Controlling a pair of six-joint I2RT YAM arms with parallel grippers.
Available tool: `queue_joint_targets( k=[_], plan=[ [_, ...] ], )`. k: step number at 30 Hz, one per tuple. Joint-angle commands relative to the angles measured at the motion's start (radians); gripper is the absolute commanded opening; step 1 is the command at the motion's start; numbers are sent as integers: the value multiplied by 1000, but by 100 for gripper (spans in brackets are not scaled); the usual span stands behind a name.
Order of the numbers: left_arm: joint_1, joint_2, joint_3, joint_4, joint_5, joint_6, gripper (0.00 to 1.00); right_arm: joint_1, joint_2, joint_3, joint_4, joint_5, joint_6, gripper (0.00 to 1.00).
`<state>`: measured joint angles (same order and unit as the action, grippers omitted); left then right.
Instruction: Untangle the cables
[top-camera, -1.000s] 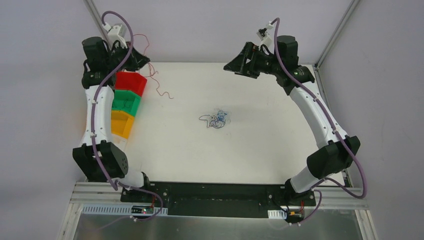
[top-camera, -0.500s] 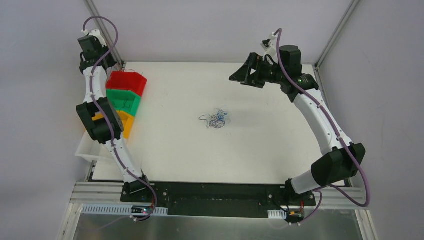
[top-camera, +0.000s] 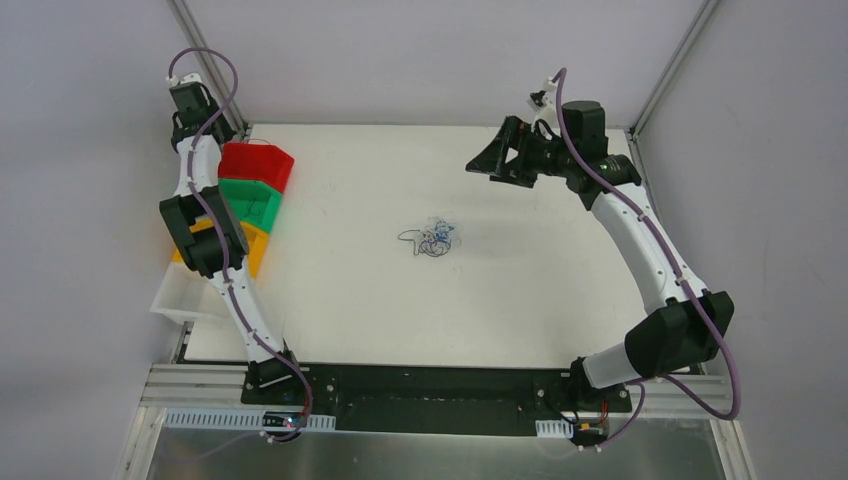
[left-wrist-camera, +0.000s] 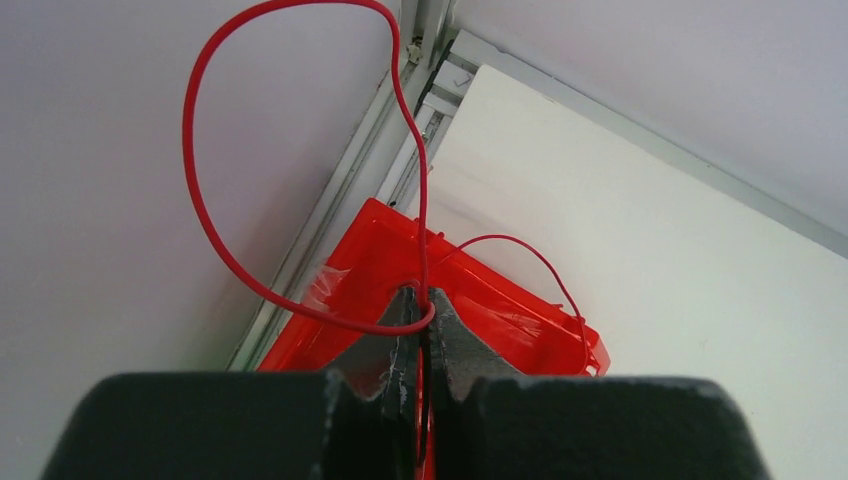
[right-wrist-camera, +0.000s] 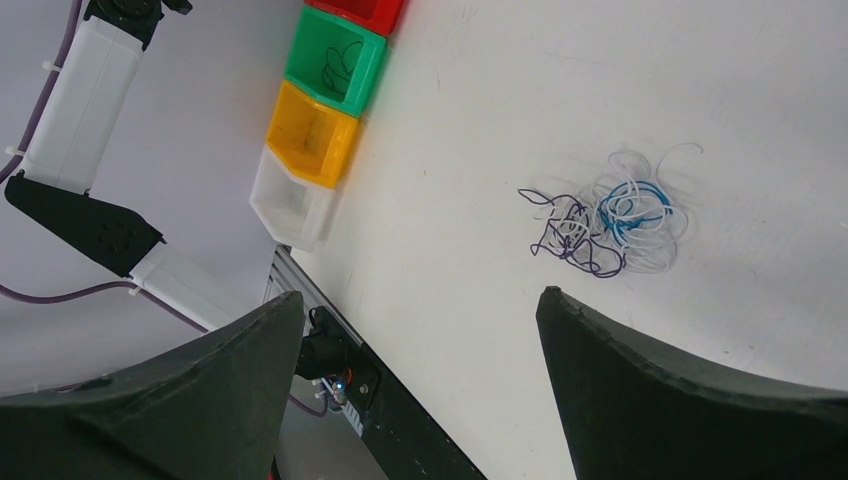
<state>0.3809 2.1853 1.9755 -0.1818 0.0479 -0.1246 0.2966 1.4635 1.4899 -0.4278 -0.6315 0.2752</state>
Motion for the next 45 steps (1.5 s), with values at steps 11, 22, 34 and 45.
queue_joint_targets(
  k=[11,22,34,45],
  plan=[
    [8,44,102,114,-341,157,0,-14,-63,-46,-11,-3,-1,90],
    [-13,-35,-53,81,-28,8,0,-14,-59,-62,-3,-8,17,90],
    [0,-144,-105,-22,77,-95,41,-27,-73,-94,1,-18,1,90],
    [2,-304,1,-249,43,2,99,-54,-11,-87,-222,-16,-318,90]
  ],
)
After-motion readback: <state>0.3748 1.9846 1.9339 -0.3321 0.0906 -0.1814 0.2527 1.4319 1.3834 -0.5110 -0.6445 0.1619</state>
